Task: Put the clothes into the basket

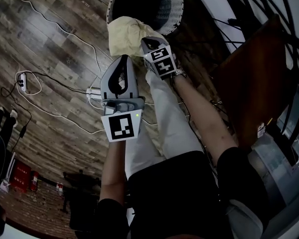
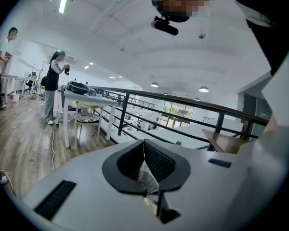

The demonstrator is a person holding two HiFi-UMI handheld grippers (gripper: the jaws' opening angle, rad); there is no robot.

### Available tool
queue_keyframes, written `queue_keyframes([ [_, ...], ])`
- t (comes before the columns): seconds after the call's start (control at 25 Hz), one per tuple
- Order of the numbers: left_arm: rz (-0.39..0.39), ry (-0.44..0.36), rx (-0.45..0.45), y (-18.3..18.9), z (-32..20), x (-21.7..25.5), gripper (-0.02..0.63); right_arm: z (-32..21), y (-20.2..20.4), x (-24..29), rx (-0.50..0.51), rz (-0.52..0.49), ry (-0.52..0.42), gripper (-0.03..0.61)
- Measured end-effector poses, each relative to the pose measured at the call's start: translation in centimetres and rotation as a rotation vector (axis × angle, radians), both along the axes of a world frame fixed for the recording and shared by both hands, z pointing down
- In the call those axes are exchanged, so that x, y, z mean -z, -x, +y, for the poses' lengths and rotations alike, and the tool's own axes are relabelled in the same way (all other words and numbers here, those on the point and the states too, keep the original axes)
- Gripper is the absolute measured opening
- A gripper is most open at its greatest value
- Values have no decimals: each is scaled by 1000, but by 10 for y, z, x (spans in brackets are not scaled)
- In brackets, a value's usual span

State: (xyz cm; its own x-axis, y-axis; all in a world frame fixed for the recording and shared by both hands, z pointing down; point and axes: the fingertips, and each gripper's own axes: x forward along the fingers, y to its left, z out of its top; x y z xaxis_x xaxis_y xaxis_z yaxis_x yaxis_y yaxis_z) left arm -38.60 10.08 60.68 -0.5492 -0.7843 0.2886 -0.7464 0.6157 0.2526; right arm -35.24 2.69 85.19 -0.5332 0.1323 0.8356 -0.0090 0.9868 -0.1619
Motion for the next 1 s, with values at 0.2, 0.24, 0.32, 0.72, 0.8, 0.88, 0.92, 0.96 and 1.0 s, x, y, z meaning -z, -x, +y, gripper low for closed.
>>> queue_keyframes([
  [0.2,-19,8,3,4,-1,5,14,-5,2,23,-55,-25,7,9],
  [0.24,-22,8,7,4,-1,6,14,-6,3,29,-63,-38,4,8],
  [0.32,-23,10,15,4,-1,10,14,-7,2,45,-82,-70,8,8],
  [0.72,-72,-14,-9,-9,-8,55,14,-2,2,178,-172,-346,31,9],
  [0.8,-80,-9,-17,-15,-7,66,14,0,0,209,-181,-393,23,9],
  [0.88,-78,-4,-22,-18,-5,76,14,0,2,243,-180,-457,6,9],
  [0.92,-78,-11,-22,-19,-5,84,14,0,3,259,-181,-488,0,9],
  [0.96,-82,-26,-23,-20,-5,95,14,1,3,275,-184,-514,-4,8],
  [1.0,-91,-46,-26,-22,-5,108,14,1,3,291,-189,-539,-5,9],
])
